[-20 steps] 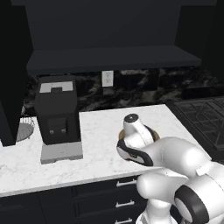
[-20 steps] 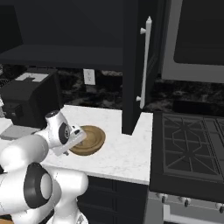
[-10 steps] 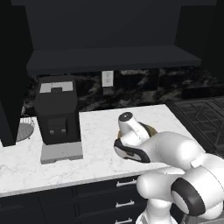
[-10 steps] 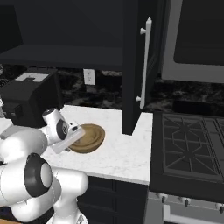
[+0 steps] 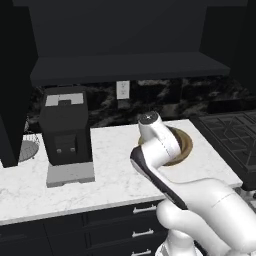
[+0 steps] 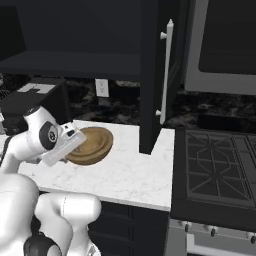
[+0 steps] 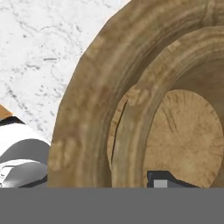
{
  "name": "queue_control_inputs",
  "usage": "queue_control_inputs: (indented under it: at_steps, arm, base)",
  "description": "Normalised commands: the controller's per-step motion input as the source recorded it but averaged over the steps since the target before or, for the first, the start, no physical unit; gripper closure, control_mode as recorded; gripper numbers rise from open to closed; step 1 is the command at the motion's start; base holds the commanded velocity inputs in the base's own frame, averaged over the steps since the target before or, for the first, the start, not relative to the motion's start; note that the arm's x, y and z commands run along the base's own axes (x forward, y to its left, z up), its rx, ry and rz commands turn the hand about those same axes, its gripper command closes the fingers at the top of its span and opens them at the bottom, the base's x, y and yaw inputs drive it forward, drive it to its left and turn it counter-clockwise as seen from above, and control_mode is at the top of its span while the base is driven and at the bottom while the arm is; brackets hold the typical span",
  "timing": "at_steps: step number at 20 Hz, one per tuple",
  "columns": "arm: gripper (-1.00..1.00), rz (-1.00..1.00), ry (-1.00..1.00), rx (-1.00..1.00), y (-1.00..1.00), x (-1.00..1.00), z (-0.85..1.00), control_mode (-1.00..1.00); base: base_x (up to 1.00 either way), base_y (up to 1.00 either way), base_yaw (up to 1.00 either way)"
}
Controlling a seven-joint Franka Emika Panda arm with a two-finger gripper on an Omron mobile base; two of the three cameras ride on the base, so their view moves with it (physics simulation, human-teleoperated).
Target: Pick up the bowls on the counter and stack them on top of one another in the open cabinet. Place the smaller bowl on top of the larger bowl.
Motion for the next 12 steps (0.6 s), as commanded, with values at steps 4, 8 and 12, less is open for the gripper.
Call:
queue_control_inputs:
  at_steps: [4, 8, 12]
  arm:
    - [1.0, 0.03, -0.17, -0.05, 0.0, -0.71, 1.0, -1.0]
    - [1.0, 0.06, -0.26, -0.11, 0.0, -0.39, 1.0, -1.0]
    - [1.0, 0.1, -0.19, -0.09, 0.0, -0.15, 1.0, -1.0]
  base:
    - [0.0, 0.0, 0.0]
    - [0.0, 0.0, 0.0]
    - [0.0, 0.0, 0.0]
